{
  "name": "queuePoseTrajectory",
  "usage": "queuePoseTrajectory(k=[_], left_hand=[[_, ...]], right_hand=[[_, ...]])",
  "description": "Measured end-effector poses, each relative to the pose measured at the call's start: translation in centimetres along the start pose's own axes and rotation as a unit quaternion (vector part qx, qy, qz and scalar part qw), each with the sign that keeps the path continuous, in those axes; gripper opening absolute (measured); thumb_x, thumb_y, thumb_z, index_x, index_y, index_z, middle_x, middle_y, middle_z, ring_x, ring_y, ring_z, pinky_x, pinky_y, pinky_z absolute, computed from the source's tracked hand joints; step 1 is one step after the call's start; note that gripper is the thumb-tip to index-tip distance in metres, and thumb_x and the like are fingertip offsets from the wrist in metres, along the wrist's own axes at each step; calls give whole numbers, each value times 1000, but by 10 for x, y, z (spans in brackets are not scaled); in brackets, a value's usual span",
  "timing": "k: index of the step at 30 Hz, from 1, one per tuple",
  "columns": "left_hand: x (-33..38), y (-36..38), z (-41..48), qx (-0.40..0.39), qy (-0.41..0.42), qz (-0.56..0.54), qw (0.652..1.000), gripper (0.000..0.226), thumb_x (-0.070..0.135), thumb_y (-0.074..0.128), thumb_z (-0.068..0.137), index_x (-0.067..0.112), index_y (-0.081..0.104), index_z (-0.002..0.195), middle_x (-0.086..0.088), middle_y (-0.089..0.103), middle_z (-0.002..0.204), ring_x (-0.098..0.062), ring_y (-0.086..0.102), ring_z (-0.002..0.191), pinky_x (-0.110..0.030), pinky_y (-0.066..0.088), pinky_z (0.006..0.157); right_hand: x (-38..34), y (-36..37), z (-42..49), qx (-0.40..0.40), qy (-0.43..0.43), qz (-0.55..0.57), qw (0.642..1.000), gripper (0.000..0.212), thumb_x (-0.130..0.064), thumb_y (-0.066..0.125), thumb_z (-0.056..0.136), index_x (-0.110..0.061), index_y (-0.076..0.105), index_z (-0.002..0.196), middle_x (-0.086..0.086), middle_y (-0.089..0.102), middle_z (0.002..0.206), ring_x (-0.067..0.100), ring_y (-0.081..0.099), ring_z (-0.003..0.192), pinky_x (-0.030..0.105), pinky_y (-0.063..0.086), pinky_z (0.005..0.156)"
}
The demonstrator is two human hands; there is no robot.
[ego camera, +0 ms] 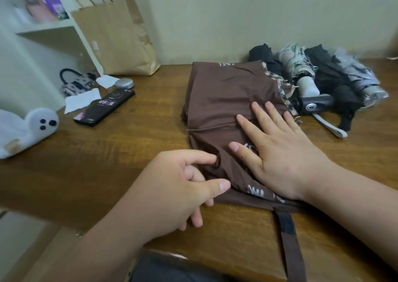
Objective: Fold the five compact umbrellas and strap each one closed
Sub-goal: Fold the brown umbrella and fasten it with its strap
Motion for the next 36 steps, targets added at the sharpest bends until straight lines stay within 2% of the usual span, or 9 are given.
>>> queuePoseTrajectory(k=[4, 7, 10, 18, 20, 23, 27, 31, 36], left_hand=[[8, 6, 6, -3, -35, -4, 999, 34, 31, 80, 85, 26, 57, 110, -4, 73, 63, -14, 57, 37, -23, 40, 34], [3, 5, 7, 26, -14, 5, 1000, 17, 27, 75, 92, 20, 63, 82, -4, 67, 55, -15, 54, 36, -22, 36, 34], [-6, -2, -2, 39, -8, 8, 999, 39, 21, 72, 93, 17, 63, 56, -7, 61, 51, -16, 52, 36, -21, 34, 35], [1, -10, -11, 8, -55, 138, 989, 28, 37, 75, 89, 17, 71, 70, 1, 64, 51, -11, 56, 41, -21, 41, 41], [-1, -12, -6, 70, -1, 193, 979, 37, 49, 75, 84, 19, 67, 66, 7, 62, 51, -4, 54, 44, -23, 44, 50], [0, -14, 3, 206, 257, 300, 895, 24, 52, 70, 82, 30, 62, 82, 16, 61, 78, 1, 54, 77, -25, 43, 69], [7, -3, 26, -34, 328, 416, 848, 58, 55, 54, 97, 43, 36, 151, 22, 25, 161, 6, 8, 149, -8, 2, 117], [-7, 1, 31, -156, 232, 483, 830, 73, 67, 22, 100, 49, -23, 154, 32, -32, 156, 20, -42, 130, -10, -27, 109], [-15, 2, 16, -183, 243, 529, 793, 56, 69, 4, 96, 65, -25, 144, 32, -43, 152, 6, -48, 135, -23, -29, 112]], right_hand=[[0, 0, -1, -1, -1, 5, 1000, 93, -79, -9, 80, -36, -2, 162, 1, -13, 171, 22, -19, 156, 46, -5, 127], [0, 0, 0, 3, -2, 7, 1000, 93, -79, -7, 81, -35, 0, 162, 1, -12, 171, 22, -18, 156, 47, -4, 127], [1, 1, 0, 0, -3, 11, 1000, 93, -79, -9, 80, -36, -2, 162, 0, -13, 171, 22, -18, 156, 47, -5, 127], [1, 0, -3, 7, -10, 1, 1000, 91, -80, -7, 81, -37, -6, 161, 2, -13, 171, 23, -18, 156, 47, -4, 127], [1, -1, -4, 9, -12, 4, 1000, 91, -81, -6, 81, -37, -7, 161, 2, -13, 171, 24, -18, 156, 48, -2, 127], [1, -1, -4, 9, -12, 5, 1000, 92, -83, -5, 80, -37, -6, 161, 3, -13, 171, 24, -18, 156, 49, 0, 127], [1, -2, -4, 1, -17, 6, 1000, 94, -81, -6, 77, -37, -6, 161, 3, -15, 170, 25, -20, 156, 49, -1, 127], [5, -3, -5, -3, -24, -1, 1000, 92, -78, -3, 78, -38, -8, 160, 1, -17, 170, 22, -21, 155, 46, -3, 128], [8, -4, -5, -8, -22, -5, 1000, 82, -74, 9, 89, -37, -8, 161, 1, -18, 170, 22, -23, 155, 43, -6, 127]])
Point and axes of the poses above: each hand's wrist, its own z-axis towards the middle knuckle, its own y-axis out of the palm, x = y × z, the point moved 1 cm from there along z, towards the middle knuckle
